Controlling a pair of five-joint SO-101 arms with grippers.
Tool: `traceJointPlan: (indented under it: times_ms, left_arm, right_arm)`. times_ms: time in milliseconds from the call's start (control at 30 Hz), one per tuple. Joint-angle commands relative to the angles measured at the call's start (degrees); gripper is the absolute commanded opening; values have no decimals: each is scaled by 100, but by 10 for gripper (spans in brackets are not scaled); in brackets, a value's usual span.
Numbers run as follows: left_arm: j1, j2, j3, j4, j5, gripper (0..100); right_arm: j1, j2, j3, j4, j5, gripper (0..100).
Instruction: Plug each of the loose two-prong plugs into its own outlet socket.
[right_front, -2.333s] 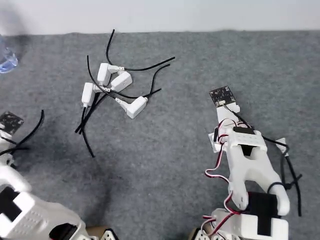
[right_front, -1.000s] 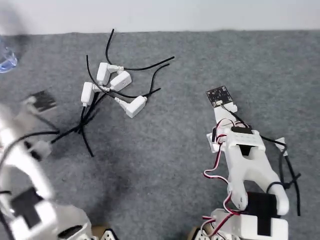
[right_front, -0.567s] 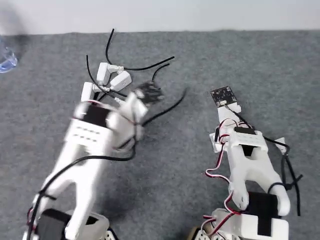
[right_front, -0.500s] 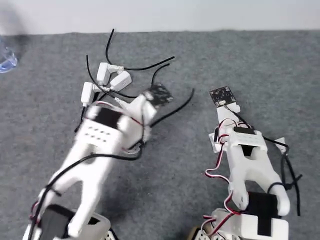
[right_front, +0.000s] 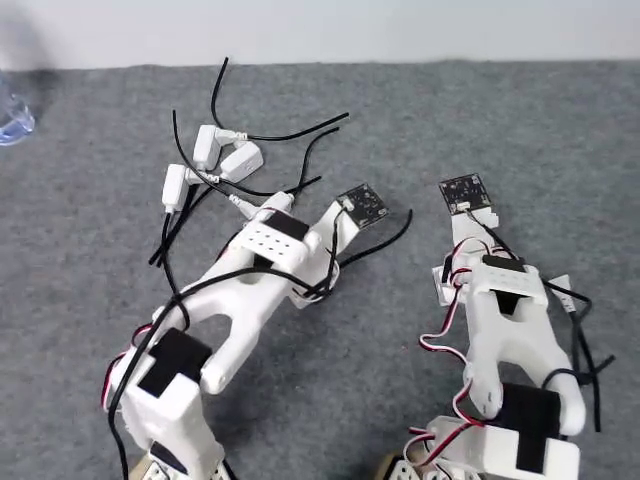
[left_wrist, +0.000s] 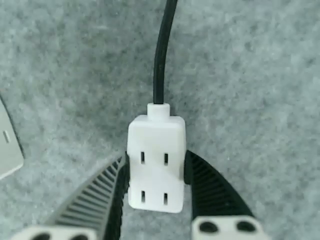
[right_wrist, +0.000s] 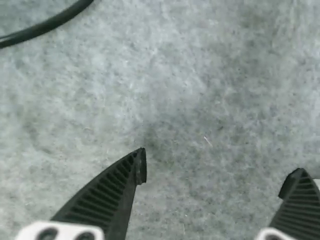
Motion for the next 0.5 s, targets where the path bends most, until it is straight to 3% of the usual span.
traceJointPlan:
  times_ms: [0, 400, 467]
  left_arm:
    - [413, 26, -207, 35, 70, 12]
    - [642, 35, -233, 360, 387, 17]
    - [668, 18, -259, 536, 387, 61]
  right_arm:
    - [57, -40, -334, -101, 0, 412]
    - [57, -31, -334, -101, 0, 412]
    - [48, -31, -334, -92, 0, 412]
